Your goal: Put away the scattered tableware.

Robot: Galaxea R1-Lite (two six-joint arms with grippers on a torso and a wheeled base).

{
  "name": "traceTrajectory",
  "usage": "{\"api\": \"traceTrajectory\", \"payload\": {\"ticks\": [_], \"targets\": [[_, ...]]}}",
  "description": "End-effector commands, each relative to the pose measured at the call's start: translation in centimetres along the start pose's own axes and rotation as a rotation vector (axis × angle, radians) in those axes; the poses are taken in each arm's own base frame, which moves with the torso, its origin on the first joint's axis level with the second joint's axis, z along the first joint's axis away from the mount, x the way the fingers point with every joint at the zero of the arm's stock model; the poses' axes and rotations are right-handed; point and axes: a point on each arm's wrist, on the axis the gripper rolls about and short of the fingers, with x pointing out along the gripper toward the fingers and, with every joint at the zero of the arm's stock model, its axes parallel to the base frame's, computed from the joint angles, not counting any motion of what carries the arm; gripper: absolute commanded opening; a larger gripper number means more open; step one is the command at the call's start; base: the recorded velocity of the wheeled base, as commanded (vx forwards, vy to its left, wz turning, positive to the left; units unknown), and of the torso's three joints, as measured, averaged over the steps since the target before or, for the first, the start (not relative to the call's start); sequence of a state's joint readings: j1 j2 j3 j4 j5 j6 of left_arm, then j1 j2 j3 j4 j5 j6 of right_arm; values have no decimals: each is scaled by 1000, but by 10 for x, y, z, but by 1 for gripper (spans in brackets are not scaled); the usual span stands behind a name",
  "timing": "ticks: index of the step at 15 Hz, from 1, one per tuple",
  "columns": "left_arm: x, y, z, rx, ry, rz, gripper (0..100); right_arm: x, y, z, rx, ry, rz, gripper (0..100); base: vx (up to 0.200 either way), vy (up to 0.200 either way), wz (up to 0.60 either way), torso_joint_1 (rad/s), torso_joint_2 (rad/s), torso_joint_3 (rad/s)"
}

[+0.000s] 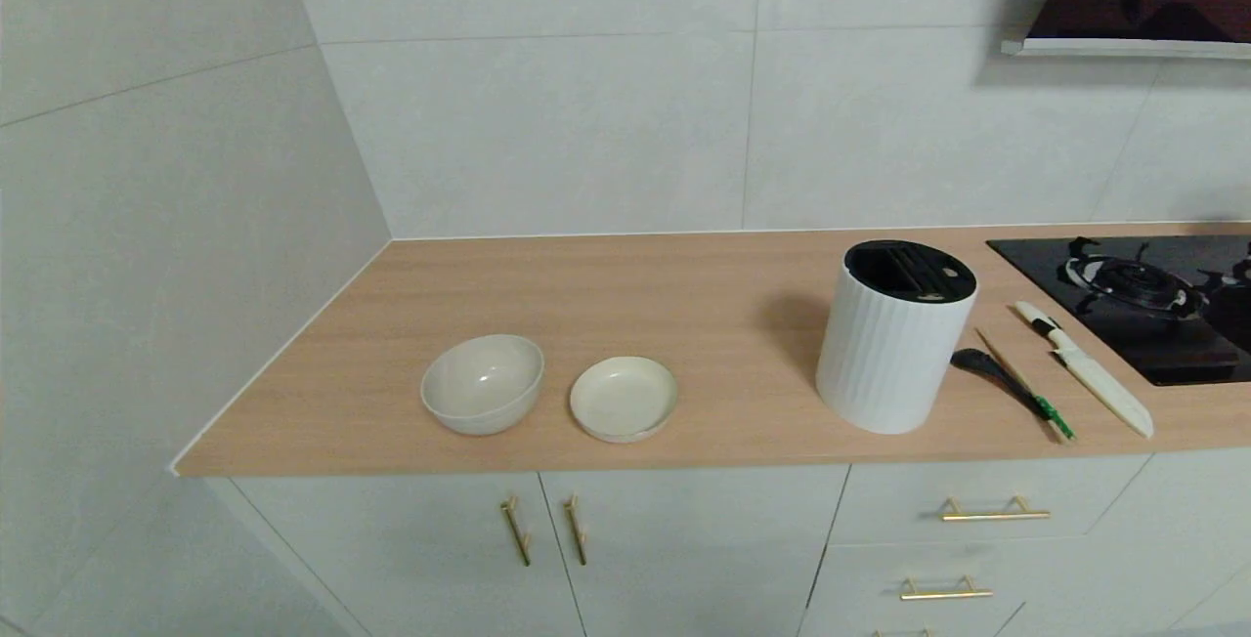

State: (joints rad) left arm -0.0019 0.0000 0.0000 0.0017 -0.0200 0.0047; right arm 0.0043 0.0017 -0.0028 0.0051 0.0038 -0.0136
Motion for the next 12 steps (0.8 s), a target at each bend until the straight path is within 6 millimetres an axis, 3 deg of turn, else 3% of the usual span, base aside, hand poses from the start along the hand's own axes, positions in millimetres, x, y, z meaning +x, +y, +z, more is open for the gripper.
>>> {"api": "traceTrajectory", "payload": {"ticks": [1,12], "targets": [[0,0,0,0,0,0,100,0,0,0,0,-1,1,100,0,200,0,2,7,2],[0,0,0,-2,0,0,100,0,0,0,0,1,1,100,0,200,0,2,1,1]]}}
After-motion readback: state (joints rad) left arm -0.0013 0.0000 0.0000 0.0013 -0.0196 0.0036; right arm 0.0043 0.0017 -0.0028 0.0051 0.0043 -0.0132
